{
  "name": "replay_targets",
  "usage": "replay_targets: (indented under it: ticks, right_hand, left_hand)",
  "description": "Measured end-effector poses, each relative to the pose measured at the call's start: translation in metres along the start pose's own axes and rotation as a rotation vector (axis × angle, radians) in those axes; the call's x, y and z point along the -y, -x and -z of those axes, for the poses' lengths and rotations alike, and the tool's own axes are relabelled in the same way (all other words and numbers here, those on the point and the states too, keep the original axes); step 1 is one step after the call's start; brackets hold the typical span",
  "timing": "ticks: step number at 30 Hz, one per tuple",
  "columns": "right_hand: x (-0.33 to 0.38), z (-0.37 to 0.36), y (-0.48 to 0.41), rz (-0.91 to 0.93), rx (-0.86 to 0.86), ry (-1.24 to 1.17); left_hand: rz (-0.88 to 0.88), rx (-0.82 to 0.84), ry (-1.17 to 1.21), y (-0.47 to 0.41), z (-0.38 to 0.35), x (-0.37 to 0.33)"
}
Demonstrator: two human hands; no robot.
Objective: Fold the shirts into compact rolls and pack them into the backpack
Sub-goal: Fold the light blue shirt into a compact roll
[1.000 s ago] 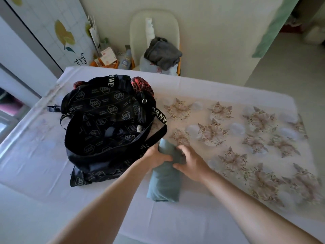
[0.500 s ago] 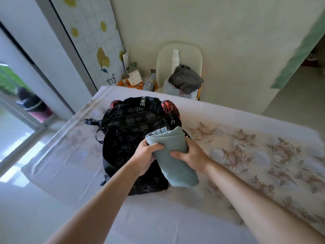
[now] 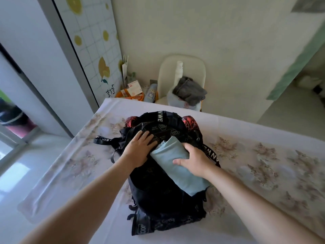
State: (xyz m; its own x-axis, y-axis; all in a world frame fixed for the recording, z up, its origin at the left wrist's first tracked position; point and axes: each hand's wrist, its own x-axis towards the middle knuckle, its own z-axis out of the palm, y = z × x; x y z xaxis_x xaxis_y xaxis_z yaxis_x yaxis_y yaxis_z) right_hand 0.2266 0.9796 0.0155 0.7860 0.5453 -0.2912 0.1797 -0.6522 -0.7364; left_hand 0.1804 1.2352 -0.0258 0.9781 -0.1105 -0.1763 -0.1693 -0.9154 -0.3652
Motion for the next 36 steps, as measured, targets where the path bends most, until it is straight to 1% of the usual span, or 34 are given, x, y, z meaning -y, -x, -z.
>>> replay_targets:
  ticks: [1,3,5,6,7,9,10,11,12,13,14,15,16,17,19,20,21,22,24,25,27,30,31,32,34,35,36]
  right_hand:
    - [0.001,-0.005,-0.003,-0.012,0.011,-0.008]
    - [0.003,-0.014,-0.007,-0.027,0.038,-0.034]
    - [0.004,-0.021,-0.009,-0.042,0.052,-0.055]
    - [0.004,-0.024,-0.011,-0.05,0.053,-0.065]
    - [0.003,-0.027,-0.014,-0.054,0.059,-0.081]
    - [0.002,-0.032,-0.022,-0.059,0.094,-0.145]
    - [0.002,-0.035,-0.028,-0.067,0.1,-0.17]
    - [0.003,-0.04,-0.035,-0.077,0.079,-0.173]
    - [0.004,-0.047,-0.041,-0.1,0.021,-0.156]
    - [0.005,-0.055,-0.048,-0.131,-0.08,-0.095]
    - [0.005,-0.064,-0.053,-0.143,-0.191,0.051]
    - [0.007,-0.072,-0.055,-0.117,-0.274,0.251]
    - [0.007,-0.082,-0.054,-0.064,-0.315,0.426]
    - [0.003,-0.092,-0.052,0.005,-0.314,0.536]
    - [-0.006,-0.106,-0.047,0.08,-0.179,0.61]
    - [-0.011,-0.111,-0.046,0.077,-0.078,0.62]
    - [-0.015,-0.115,-0.045,0.062,0.023,0.643]
    - [-0.019,-0.117,-0.044,0.057,0.086,0.686]
    - [-0.023,-0.121,-0.045,0.061,0.098,0.758]
    - [-0.023,-0.123,-0.044,0.058,0.076,0.772]
    - [-0.021,-0.126,-0.043,0.049,0.023,0.761]
    - [-0.014,-0.13,-0.044,0.007,-0.027,0.654]
    - [-0.009,-0.131,-0.048,-0.005,-0.077,0.59]
    - [-0.003,-0.131,-0.054,-0.006,-0.151,0.521]
    - [0.011,-0.128,-0.072,0.025,-0.3,0.408]
    - [0.019,-0.124,-0.081,0.054,-0.322,0.392]
    - [0.025,-0.123,-0.09,0.089,-0.298,0.428]
  left_hand:
    - [-0.021,0.007,-0.037,-0.005,-0.005,0.006]
    - [-0.073,-0.096,-0.039,-0.014,-0.012,0.018]
    - [-0.099,-0.217,0.03,-0.022,-0.012,0.027]
    - [-0.089,-0.274,0.105,-0.027,-0.011,0.033]
    - [-0.04,-0.27,0.204,-0.031,-0.007,0.037]
    - [0.118,-0.262,0.377,-0.039,0.011,0.043]
    - [0.192,-0.312,0.456,-0.045,0.02,0.046]
    - [0.251,-0.361,0.506,-0.05,0.03,0.05]
    - [0.286,-0.395,0.528,-0.055,0.037,0.052]
    - [0.29,-0.403,0.512,-0.06,0.04,0.055]
    - [0.272,-0.386,0.481,-0.063,0.041,0.057]
    - [0.248,-0.352,0.449,-0.065,0.04,0.058]
    - [0.227,-0.323,0.427,-0.066,0.036,0.059]
    - [0.199,-0.306,0.413,-0.066,0.031,0.06]
    - [0.073,-0.332,0.42,-0.063,0.018,0.06]
    - [-0.015,-0.329,0.427,-0.061,0.012,0.058]
    - [-0.096,-0.302,0.403,-0.06,0.01,0.054]
    - [-0.16,-0.256,0.337,-0.061,0.008,0.05]
    - [-0.206,-0.153,0.188,-0.065,0.003,0.042]
    - [-0.192,-0.127,0.157,-0.067,0.001,0.04]
    - [-0.108,-0.135,0.241,-0.072,0.004,0.04]
    - [0.033,-0.332,0.508,-0.079,0.031,0.049]
    - [0.078,-0.368,0.562,-0.082,0.045,0.054]
    - [0.106,-0.374,0.597,-0.084,0.058,0.059]
    - [0.099,-0.342,0.603,-0.09,0.077,0.069]
    - [0.082,-0.317,0.577,-0.092,0.082,0.072]
    - [0.071,-0.291,0.549,-0.093,0.085,0.075]
